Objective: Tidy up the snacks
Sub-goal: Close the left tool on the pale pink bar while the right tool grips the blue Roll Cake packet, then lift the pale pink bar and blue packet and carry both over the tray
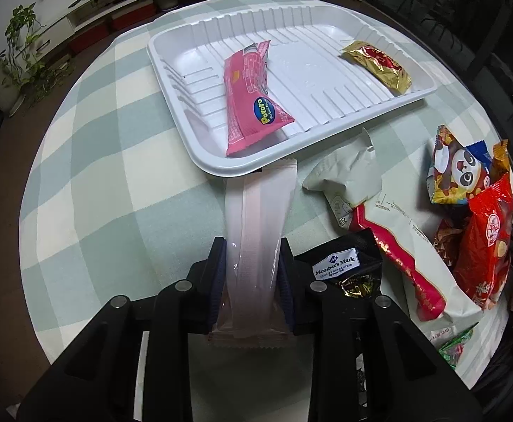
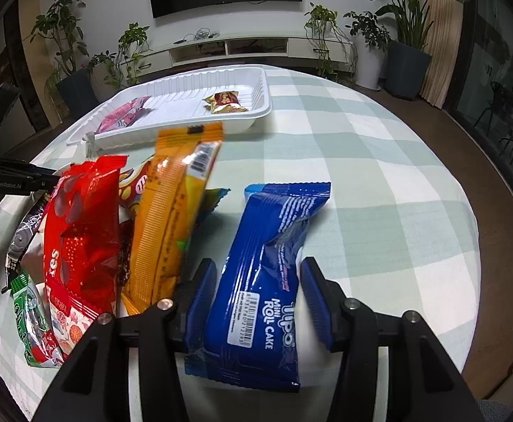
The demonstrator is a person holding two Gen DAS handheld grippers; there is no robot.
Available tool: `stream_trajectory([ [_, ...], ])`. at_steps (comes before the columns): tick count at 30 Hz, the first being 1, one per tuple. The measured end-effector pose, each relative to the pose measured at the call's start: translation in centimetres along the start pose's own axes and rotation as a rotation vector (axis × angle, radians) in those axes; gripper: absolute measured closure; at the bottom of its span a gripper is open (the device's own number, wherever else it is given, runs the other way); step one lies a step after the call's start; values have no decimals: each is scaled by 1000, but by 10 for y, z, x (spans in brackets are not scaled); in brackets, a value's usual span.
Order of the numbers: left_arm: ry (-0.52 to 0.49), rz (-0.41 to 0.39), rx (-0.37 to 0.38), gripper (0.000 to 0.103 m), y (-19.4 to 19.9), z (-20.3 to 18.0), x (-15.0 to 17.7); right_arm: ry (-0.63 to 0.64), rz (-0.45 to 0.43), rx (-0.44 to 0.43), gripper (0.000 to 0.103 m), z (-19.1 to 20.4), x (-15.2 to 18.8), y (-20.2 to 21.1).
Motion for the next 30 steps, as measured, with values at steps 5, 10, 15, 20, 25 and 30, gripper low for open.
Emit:
stream_trajectory([
  [5,-8,9,-32,77,0,-5,-1,3,0,1,49,0,0,0],
  [10,-41,2,-80,81,3,-14,2,12,-1,5,51,1,-2,0],
  [15,-7,-30,-64,82,10,-10,13,0,-5,-2,70,-1,-1,2],
  [20,60,-74,-19,83,17,1,25,-13,-9,-14,74,-3,-1,2],
  [25,143,-131,47,83,28,10,38,-48,-18,-34,75,-8,-3,3],
  [30,209,-191,122,83,44,13,52,-72,-26,-46,76,-11,-3,6],
])
Point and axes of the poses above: each gripper's, at about its wrist camera, not at the fingertips, and y roughly against the way its jaws point, z to its left, x to its underside, the point moved 4 cm from there along -y, roughly the way its jaws point, and after that the axes turned 2 degrees about z, right-handed, at the moved point
